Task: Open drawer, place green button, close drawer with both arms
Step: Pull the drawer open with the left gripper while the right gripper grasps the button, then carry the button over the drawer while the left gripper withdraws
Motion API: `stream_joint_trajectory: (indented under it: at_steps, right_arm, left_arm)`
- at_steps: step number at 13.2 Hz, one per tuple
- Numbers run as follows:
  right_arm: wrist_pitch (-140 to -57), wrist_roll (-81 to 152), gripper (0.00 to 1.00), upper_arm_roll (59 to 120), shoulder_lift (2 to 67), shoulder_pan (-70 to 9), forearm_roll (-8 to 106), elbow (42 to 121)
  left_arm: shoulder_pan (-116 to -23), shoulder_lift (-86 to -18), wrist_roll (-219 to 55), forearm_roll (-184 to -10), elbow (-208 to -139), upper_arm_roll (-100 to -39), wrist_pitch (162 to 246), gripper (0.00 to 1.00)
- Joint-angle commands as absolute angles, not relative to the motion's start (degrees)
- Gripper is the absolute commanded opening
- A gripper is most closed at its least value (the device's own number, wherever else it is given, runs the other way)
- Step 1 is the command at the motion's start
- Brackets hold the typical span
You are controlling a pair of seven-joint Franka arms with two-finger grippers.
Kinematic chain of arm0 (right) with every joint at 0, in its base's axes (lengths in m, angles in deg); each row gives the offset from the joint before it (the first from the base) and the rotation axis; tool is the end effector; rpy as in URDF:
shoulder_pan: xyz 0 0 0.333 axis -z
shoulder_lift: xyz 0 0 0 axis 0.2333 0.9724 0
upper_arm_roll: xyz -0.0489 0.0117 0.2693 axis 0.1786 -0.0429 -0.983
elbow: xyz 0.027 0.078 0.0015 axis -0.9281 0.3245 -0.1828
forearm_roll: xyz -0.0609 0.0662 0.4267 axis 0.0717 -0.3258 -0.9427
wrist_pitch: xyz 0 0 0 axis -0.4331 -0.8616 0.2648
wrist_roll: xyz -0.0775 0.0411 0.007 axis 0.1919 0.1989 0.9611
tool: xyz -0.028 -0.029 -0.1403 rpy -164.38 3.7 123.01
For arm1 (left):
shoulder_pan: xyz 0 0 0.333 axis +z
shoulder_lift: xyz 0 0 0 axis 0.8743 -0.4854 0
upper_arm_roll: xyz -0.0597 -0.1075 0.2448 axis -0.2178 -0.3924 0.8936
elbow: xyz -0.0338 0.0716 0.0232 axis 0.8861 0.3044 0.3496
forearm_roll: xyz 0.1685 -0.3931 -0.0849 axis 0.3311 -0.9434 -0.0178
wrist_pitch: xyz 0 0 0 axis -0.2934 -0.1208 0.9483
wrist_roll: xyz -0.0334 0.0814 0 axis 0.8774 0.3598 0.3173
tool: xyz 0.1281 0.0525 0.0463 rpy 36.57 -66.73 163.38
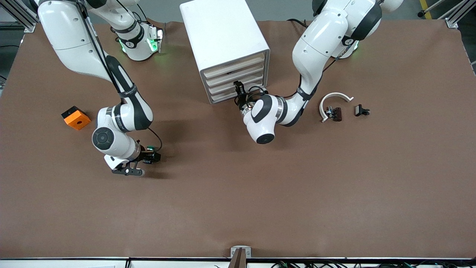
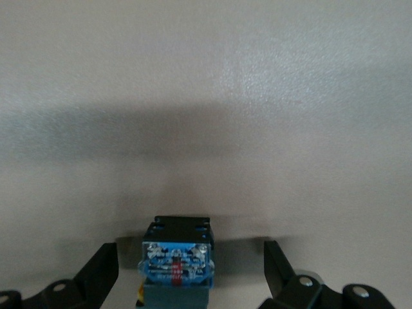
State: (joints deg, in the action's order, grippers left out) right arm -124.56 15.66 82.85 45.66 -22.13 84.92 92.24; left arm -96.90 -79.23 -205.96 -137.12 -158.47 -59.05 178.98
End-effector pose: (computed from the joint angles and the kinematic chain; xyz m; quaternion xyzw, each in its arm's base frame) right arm 0.6083 0.1099 0.0562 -0.9984 0.0464 0.0318 0.0051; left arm 0.3747 -0.5054 0.0589 -0.4721 -0.6859 0.4494 0.3235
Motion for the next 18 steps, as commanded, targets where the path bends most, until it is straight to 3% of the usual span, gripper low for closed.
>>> stream_joint_trajectory:
  at_steps: [1,2,3,5,6,7,10,14,16,17,18]
  right_arm:
    - [-123.68,15.85,0.78,82.47,45.74,-21.23,84.97,91.0]
    - [-123.59,15.85,0.57,82.47,45.74,-21.05,84.97,90.91]
    - [-123.5,15.76,0.41,82.47,45.74,-20.96,84.97,90.91]
    - [-123.41,15.76,0.16,82.47,45.65,-20.96,84.88,90.91]
    - [-123.41,15.85,0.09,82.47,45.56,-20.96,84.88,90.91]
    - [-123.41,15.93,0.05,82.47,45.48,-20.96,84.88,90.73]
    - [-122.37,15.85,0.06,82.56,45.21,-20.96,84.88,89.95]
    - [-109.74,14.97,0.07,82.65,43.64,-21.05,84.88,84.07]
    - [-103.06,14.53,0.07,82.56,41.62,-21.23,84.8,81.17]
    - [-100.24,13.48,0.07,82.56,40.22,-21.49,84.71,80.2]
    - [-97.34,11.65,0.08,82.3,38.98,-21.84,84.71,79.14]
  left_arm:
    - [-98.05,-79.4,-206.91,-137.93,-157.72,-58.65,179.6,0.11]
    - [-97.88,-79.31,-206.91,-137.84,-157.72,-58.65,179.6,0.01]
    - [-97.44,-79.31,-206.91,-137.84,-157.55,-58.56,179.6,0.0]
    - [-96.04,-79.31,-207.0,-137.75,-156.06,-57.77,179.6,0.0]
    - [-95.07,-79.05,-207.0,-137.84,-155.53,-57.07,179.6,0.0]
    - [-93.76,-79.05,-207.26,-137.84,-154.48,-56.98,179.51,0.0]
    - [-90.32,-79.4,-207.26,-137.93,-151.93,-56.98,179.59,0.0]
    - [-86.63,-79.49,-205.77,-137.93,-150.87,-56.98,180.03,0.01]
    - [-86.63,-79.05,-204.89,-137.93,-150.78,-56.98,180.03,0.72]
    - [-86.54,-78.7,-204.89,-137.84,-150.69,-56.98,180.03,0.78]
    - [-86.36,-78.52,-204.71,-137.75,-150.43,-56.98,179.95,0.9]
